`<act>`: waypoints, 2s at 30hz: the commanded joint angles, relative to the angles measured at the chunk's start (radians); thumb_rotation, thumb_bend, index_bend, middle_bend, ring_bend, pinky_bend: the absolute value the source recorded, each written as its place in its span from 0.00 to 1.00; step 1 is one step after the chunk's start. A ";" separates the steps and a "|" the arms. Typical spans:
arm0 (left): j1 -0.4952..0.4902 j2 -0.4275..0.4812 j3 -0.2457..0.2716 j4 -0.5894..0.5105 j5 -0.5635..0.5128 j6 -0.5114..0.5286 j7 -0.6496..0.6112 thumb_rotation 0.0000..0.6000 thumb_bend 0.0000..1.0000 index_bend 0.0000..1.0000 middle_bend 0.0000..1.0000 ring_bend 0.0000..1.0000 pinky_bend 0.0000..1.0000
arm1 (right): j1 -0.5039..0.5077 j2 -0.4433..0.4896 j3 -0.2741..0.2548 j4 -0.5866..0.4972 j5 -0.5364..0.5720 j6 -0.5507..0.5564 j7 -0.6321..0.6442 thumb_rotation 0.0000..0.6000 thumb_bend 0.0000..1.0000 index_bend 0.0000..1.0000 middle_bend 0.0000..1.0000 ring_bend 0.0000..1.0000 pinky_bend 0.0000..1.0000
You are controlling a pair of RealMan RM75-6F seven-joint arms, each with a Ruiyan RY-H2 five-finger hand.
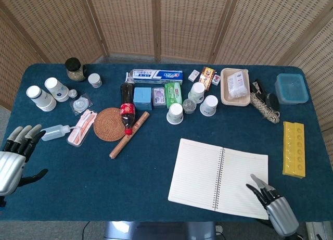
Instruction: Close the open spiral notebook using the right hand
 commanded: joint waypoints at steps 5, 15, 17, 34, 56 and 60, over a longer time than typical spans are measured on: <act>0.004 -0.002 0.000 0.012 -0.004 0.006 -0.019 1.00 0.00 0.00 0.00 0.00 0.00 | 0.058 0.015 0.025 -0.122 -0.019 0.019 -0.066 1.00 0.23 0.00 0.00 0.00 0.19; 0.009 -0.006 0.001 0.030 -0.003 0.013 -0.045 1.00 0.00 0.00 0.00 0.00 0.00 | 0.086 0.007 0.040 -0.227 -0.019 0.003 -0.098 1.00 0.19 0.00 0.00 0.00 0.00; 0.011 -0.005 0.002 0.035 -0.003 0.016 -0.053 1.00 0.00 0.00 0.00 0.00 0.00 | 0.095 -0.007 0.047 -0.245 -0.025 0.012 -0.106 1.00 0.19 0.00 0.00 0.00 0.00; 0.019 -0.003 0.008 0.050 0.004 0.026 -0.097 1.00 0.00 0.00 0.00 0.00 0.00 | 0.164 -0.041 0.084 -0.436 -0.011 -0.049 -0.034 1.00 0.16 0.00 0.00 0.00 0.00; 0.022 0.008 0.010 0.043 0.002 0.024 -0.097 1.00 0.00 0.00 0.00 0.00 0.00 | 0.358 -0.060 0.083 -0.507 -0.041 -0.328 -0.095 1.00 0.15 0.00 0.00 0.00 0.00; 0.020 0.010 0.009 0.040 0.000 0.020 -0.094 1.00 0.00 0.00 0.00 0.00 0.00 | 0.405 -0.031 0.069 -0.527 -0.033 -0.424 -0.092 1.00 0.15 0.00 0.00 0.00 0.00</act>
